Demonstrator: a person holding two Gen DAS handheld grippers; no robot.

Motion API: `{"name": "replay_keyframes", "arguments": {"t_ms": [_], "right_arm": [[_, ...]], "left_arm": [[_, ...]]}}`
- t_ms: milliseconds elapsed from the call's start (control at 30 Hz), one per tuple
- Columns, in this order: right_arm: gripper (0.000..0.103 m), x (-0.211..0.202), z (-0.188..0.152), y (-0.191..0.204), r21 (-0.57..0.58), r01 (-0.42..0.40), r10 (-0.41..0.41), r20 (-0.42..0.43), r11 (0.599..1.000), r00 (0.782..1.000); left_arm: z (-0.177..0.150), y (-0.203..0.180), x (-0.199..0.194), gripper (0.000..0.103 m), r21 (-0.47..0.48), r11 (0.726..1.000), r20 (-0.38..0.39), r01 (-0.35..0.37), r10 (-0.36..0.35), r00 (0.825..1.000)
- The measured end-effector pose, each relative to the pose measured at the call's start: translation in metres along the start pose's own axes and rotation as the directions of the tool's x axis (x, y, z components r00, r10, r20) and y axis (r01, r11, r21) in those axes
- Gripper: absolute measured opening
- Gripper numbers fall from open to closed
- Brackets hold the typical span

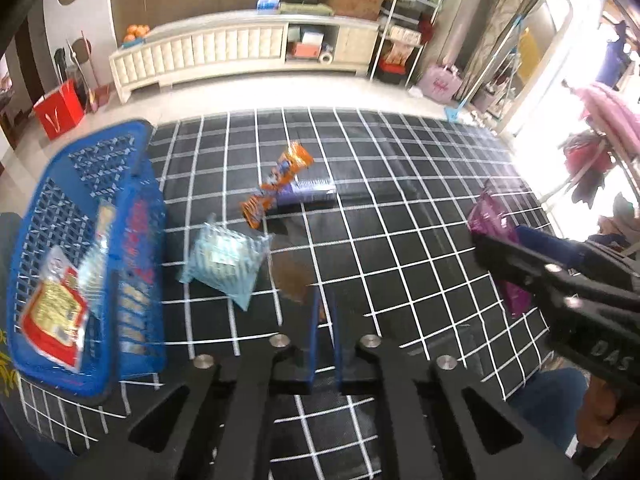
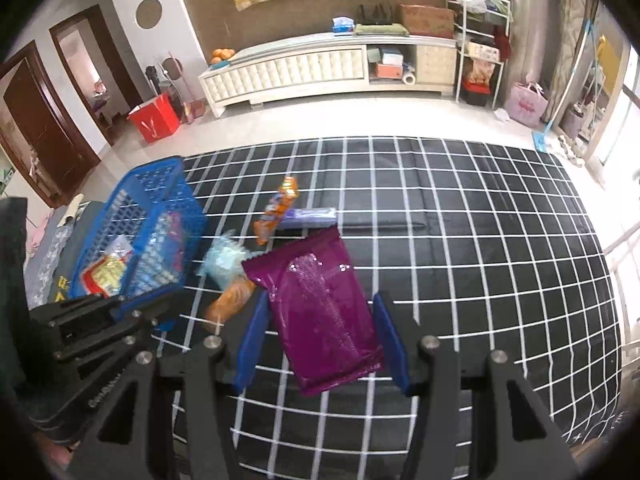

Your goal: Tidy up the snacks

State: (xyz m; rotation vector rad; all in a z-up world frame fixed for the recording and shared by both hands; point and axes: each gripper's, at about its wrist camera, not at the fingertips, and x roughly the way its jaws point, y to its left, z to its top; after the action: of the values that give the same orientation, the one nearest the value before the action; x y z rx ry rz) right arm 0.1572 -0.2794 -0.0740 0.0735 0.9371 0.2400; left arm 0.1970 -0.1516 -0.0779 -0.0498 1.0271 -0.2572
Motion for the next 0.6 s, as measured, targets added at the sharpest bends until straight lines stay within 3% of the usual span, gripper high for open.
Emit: {"name": "replay_keyframes", "arguments": {"t_ms": [400, 600], "right_arm": [[0.058, -0.015, 0.013, 0.083, -0.121, -0.061, 0.066, 0.039, 0.991, 0.997], [0.058, -0.004, 0.022, 0.125, -0.187, -0.099, 0.106, 0.028, 0.977, 0.994]], "left_arm": [[-0.004, 0.063, -0.09, 0.002, -0.016, 1.0, 0.142, -0.026, 0.028, 0.989], [-0.011, 0.111, -0.105, 0.002, -0.062, 0.996, 0.163, -0.068, 0.077, 0.984]]}}
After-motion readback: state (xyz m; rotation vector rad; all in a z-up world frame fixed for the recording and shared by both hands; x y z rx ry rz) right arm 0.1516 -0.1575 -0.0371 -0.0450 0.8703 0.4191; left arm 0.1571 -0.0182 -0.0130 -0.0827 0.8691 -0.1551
